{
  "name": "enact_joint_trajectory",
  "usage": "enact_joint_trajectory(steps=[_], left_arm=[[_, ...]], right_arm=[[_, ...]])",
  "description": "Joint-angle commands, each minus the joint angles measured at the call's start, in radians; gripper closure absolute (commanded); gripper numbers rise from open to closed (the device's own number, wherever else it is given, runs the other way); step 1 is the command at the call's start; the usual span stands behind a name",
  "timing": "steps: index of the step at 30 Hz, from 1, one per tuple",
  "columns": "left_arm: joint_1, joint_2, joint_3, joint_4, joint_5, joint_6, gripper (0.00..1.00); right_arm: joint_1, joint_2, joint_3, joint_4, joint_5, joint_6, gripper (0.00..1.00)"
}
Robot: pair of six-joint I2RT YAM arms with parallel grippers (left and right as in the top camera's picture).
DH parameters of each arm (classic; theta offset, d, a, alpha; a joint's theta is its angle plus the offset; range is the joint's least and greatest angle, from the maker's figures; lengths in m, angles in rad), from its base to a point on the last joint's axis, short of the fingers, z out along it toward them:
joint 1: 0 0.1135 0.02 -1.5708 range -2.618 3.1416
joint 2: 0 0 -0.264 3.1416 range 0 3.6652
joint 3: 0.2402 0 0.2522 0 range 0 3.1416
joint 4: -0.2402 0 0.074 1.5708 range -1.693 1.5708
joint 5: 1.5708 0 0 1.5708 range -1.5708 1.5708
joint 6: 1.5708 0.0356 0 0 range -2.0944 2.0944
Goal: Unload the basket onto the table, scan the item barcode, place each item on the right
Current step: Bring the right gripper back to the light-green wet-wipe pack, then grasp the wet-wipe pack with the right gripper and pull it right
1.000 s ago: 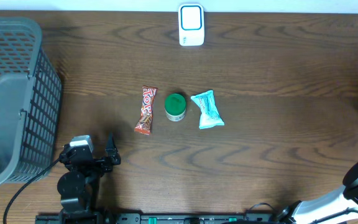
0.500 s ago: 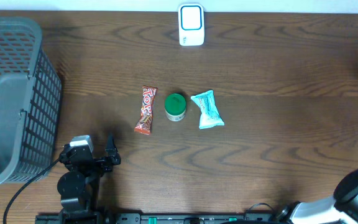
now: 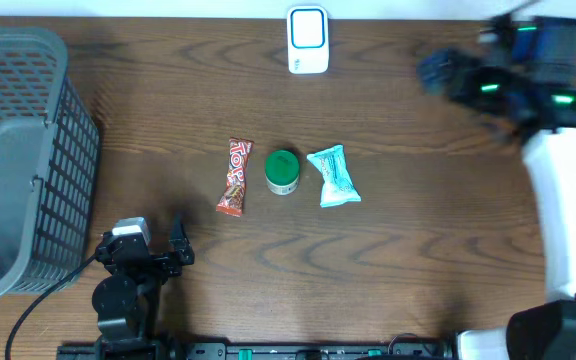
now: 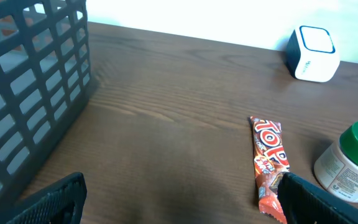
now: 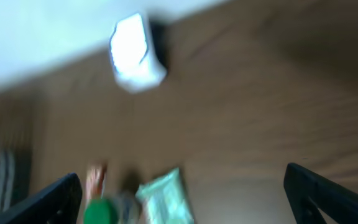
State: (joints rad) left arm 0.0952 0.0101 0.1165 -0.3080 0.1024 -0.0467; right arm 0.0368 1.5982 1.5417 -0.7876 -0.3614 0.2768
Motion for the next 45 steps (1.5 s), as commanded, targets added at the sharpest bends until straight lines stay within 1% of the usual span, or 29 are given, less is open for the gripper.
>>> enact_joint_trajectory(steps=[1, 4, 6, 8, 11, 14, 17, 19, 23, 31, 40, 43, 45], left_arm=[[-0.003, -0.006, -0.015, -0.024, 0.002, 0.016, 0.02], [-0.003, -0.006, -0.015, -0.024, 0.002, 0.016, 0.02], [-0.003, -0.006, -0.015, -0.024, 0.002, 0.016, 0.02], [-0.003, -0.006, -0.015, -0.024, 0.002, 0.016, 0.02], [-0.003, -0.006, -0.015, -0.024, 0.002, 0.016, 0.02], [-0.003, -0.006, -0.015, -0.024, 0.002, 0.016, 0.02], [-0.003, -0.006, -0.015, -0.024, 0.002, 0.016, 0.02], [-0.003, -0.006, -0.015, -0.024, 0.002, 0.016, 0.02], [-0.003, -0.006, -0.015, -0.024, 0.002, 0.016, 0.02], [-0.003, -0.006, -0.015, -0.024, 0.002, 0.016, 0.02], [-0.003, -0.006, -0.015, -0.024, 0.002, 0.016, 0.02], [-0.003, -0.006, -0.015, -0.024, 0.002, 0.017, 0.02], [-0.003, -0.006, -0.015, -0.024, 0.002, 0.017, 0.02]], right_arm=[[0.165, 0.02, -0.028, -0.03, 0.22, -0.055, 0.01], [0.301, 0.035, -0.033, -0.071, 0.425, -0.055, 0.01], [0.376, 0.04, -0.033, -0.101, 0.523, -0.055, 0.01], [0.42, 0.04, -0.033, -0.145, 0.557, -0.07, 0.01], [0.466, 0.038, -0.033, -0.273, 0.562, -0.118, 0.01], [0.503, 0.038, -0.038, -0.396, 0.574, -0.084, 0.01], [0.551, 0.038, -0.072, -0.407, 0.634, -0.053, 0.01], [0.584, 0.038, -0.113, -0.373, 0.708, -0.029, 0.01], [0.646, 0.039, -0.231, -0.264, 0.784, -0.027, 0.01], [0.761, 0.039, -0.512, 0.085, 0.996, -0.033, 0.01], [0.822, 0.046, -0.706, 0.477, 0.999, -0.24, 0.01], [0.817, 0.071, -0.75, 0.565, 0.999, -0.288, 0.01], [0.814, 0.1, -0.76, 0.579, 1.0, -0.301, 0.01]])
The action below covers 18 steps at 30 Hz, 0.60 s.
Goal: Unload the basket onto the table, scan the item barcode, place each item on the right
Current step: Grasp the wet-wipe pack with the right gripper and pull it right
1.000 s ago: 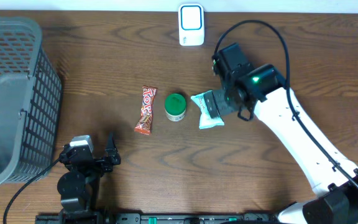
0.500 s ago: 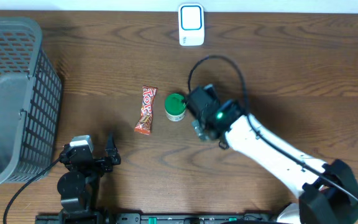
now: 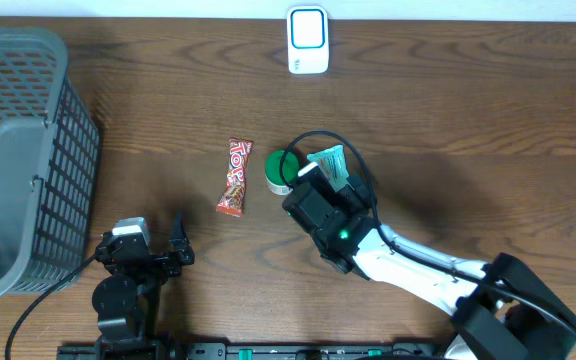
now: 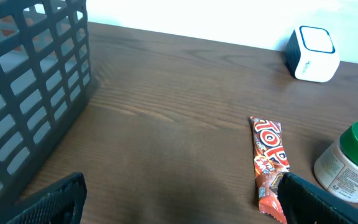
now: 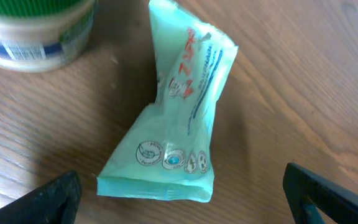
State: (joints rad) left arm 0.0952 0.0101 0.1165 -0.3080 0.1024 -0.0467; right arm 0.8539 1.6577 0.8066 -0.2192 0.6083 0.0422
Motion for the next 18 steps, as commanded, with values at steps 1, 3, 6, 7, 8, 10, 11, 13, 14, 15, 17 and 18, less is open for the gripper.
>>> enact_joint_trajectory(steps=[1, 3, 6, 7, 8, 10, 11, 13, 14, 15, 17, 18], left_arm=[[-0.003, -0.006, -0.015, -0.024, 0.002, 0.017, 0.02], [-0.003, -0.006, -0.015, -0.024, 0.002, 0.017, 0.02], [-0.003, -0.006, -0.015, -0.024, 0.002, 0.017, 0.02], [-0.003, -0.006, -0.015, -0.024, 0.002, 0.016, 0.02], [-0.003, -0.006, -0.015, -0.024, 0.002, 0.016, 0.02], [-0.003, -0.006, -0.015, -0.024, 0.002, 0.016, 0.02], [-0.003, -0.006, -0.015, -0.024, 0.002, 0.016, 0.02], [-0.003, -0.006, -0.015, -0.024, 0.002, 0.016, 0.02], [-0.003, -0.006, -0.015, -0.024, 0.002, 0.017, 0.02], [-0.003, -0.006, -0.015, -0.024, 0.002, 0.016, 0.02], [-0.003, -0.006, -0.015, -0.024, 0.002, 0.016, 0.02], [-0.003, -0.006, -0.015, -0.024, 0.002, 0.016, 0.02]], right_arm=[[-0.002, 0.058, -0.024, 0.01, 0.03, -0.066, 0.01], [-0.001, 0.095, -0.024, 0.012, 0.03, -0.066, 0.01], [-0.002, 0.17, -0.024, 0.039, 0.049, -0.067, 0.01], [-0.002, 0.195, -0.024, 0.05, 0.063, -0.067, 0.01], [-0.002, 0.22, -0.024, 0.062, 0.078, -0.067, 0.01], [-0.002, 0.271, -0.024, 0.09, 0.104, -0.068, 0.01], [-0.003, 0.297, -0.024, 0.103, 0.11, -0.067, 0.01], [-0.01, 0.34, -0.024, 0.115, 0.109, -0.066, 0.01], [-0.016, 0.359, -0.024, 0.113, 0.109, -0.066, 0.05], [-0.022, 0.372, -0.024, 0.106, 0.109, -0.066, 0.12], [-0.033, 0.386, -0.024, 0.092, 0.109, -0.067, 0.46], [-0.038, 0.387, -0.024, 0.079, 0.109, -0.066, 0.71]])
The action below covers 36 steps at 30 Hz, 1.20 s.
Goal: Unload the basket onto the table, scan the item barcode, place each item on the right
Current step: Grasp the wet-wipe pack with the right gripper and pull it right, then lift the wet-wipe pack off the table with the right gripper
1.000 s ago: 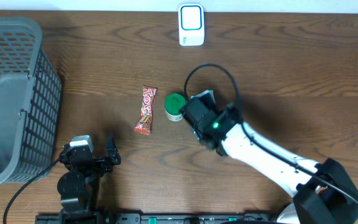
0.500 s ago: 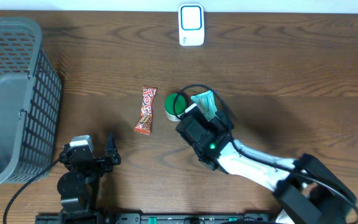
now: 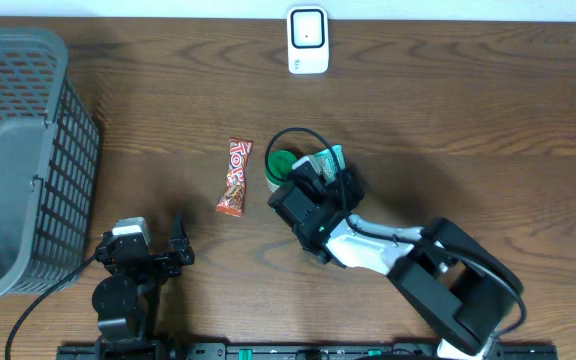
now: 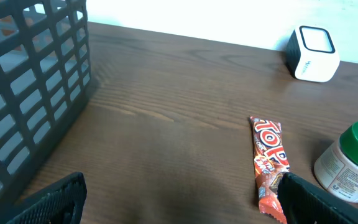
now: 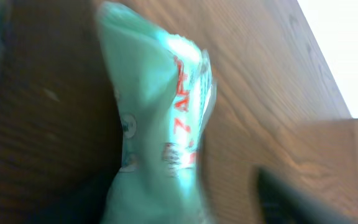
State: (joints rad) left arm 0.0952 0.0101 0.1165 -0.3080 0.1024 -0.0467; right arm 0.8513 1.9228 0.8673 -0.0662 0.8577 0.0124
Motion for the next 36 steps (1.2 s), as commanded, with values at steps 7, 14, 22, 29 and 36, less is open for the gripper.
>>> enact_joint_trajectory(steps=[7, 14, 22, 29, 36], left_arm=[[-0.003, -0.006, -0.015, -0.024, 0.002, 0.016, 0.02], [-0.003, -0.006, -0.015, -0.024, 0.002, 0.016, 0.02], [-0.003, -0.006, -0.015, -0.024, 0.002, 0.017, 0.02], [-0.003, -0.006, -0.015, -0.024, 0.002, 0.016, 0.02], [-0.003, -0.006, -0.015, -0.024, 0.002, 0.016, 0.02]], right_arm=[[-0.038, 0.082, -0.076, -0.113, -0.105, -0.008, 0.99], [-0.045, -0.172, 0.017, -0.312, -0.196, 0.058, 0.99], [-0.17, -0.521, 0.15, -0.579, -0.81, 0.058, 0.99], [-0.435, -0.578, 0.15, -0.732, -1.481, 0.035, 0.99], [-0.592, -0.439, 0.15, -0.784, -1.845, -0.13, 0.99]])
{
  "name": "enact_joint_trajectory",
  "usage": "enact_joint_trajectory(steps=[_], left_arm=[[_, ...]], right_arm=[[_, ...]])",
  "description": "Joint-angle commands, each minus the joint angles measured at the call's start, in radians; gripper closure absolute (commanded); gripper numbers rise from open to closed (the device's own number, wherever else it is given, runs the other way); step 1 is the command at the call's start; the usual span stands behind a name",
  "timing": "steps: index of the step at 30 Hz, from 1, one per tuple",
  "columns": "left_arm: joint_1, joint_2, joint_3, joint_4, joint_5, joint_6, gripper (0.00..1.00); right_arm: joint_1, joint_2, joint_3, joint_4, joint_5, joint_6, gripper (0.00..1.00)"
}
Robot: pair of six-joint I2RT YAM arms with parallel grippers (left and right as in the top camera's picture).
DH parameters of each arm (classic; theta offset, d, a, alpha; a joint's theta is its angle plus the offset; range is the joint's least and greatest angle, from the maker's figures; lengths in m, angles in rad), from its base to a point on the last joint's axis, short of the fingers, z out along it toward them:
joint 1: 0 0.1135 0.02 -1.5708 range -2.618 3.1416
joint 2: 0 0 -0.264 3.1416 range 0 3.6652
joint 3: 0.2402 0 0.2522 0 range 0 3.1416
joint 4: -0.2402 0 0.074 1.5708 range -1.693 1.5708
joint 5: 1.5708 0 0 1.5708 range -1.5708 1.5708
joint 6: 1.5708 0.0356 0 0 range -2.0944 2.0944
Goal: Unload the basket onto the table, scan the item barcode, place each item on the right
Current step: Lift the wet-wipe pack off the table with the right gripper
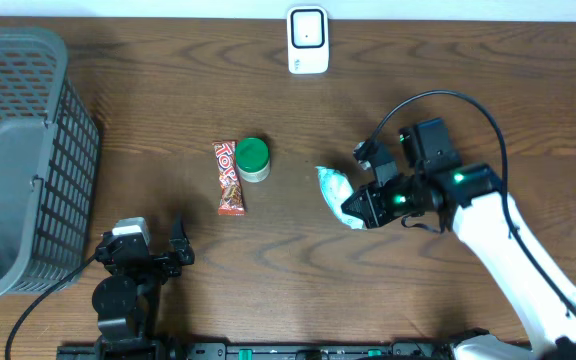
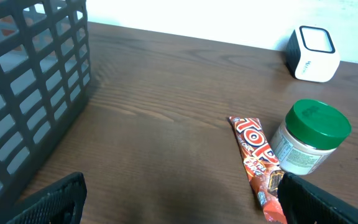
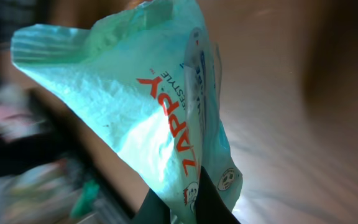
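Note:
A mint-green snack packet (image 3: 160,106) with red lettering fills the right wrist view. My right gripper (image 3: 188,202) is shut on its lower end. From overhead the packet (image 1: 334,190) hangs at the tip of the right gripper (image 1: 360,208), right of the table's middle. No barcode shows on the visible side. The white scanner (image 1: 308,40) stands at the far edge, well beyond the packet. My left gripper (image 2: 182,205) rests open near the front left edge with nothing between its fingers.
A red candy bar (image 1: 229,178) lies beside a green-lidded jar (image 1: 253,158) left of centre; the left wrist view shows the bar (image 2: 253,155) and the jar (image 2: 309,137) too. A grey mesh basket (image 1: 23,160) fills the left end of the table.
My right gripper was low over the packet beside the jar; now it is shut on the packet further right. The jar and candy bar have shifted left. The left arm has not moved.
My right arm was first at the far right edge, away from the three items in a row. Then its open gripper was over the green packet, then close down on it. Now it holds the packet, and the jar sits against the candy bar.

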State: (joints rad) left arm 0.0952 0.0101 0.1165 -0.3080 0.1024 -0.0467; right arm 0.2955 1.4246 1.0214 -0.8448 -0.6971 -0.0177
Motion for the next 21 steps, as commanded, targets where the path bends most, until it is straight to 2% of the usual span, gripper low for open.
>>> enact_joint_trajectory(steps=[1, 6, 12, 16, 21], left_arm=[[-0.003, -0.006, -0.015, -0.024, 0.002, 0.016, 0.02], [-0.003, -0.006, -0.015, -0.024, 0.002, 0.016, 0.02], [-0.003, -0.006, -0.015, -0.024, 0.002, 0.017, 0.02], [-0.003, -0.006, -0.015, -0.024, 0.002, 0.016, 0.02], [-0.003, -0.006, -0.015, -0.024, 0.002, 0.016, 0.02]], right_arm=[[-0.048, 0.093, -0.005, -0.005, -0.317, -0.117, 0.99], [-0.09, 0.306, -0.005, 0.007, -0.528, -0.206, 0.99], [-0.11, 0.524, -0.005, 0.03, -0.703, -0.216, 0.99], [-0.111, 0.577, -0.005, 0.03, -0.853, -0.224, 0.99], [-0.111, 0.566, 0.002, 0.01, -0.864, -0.123, 0.99]])
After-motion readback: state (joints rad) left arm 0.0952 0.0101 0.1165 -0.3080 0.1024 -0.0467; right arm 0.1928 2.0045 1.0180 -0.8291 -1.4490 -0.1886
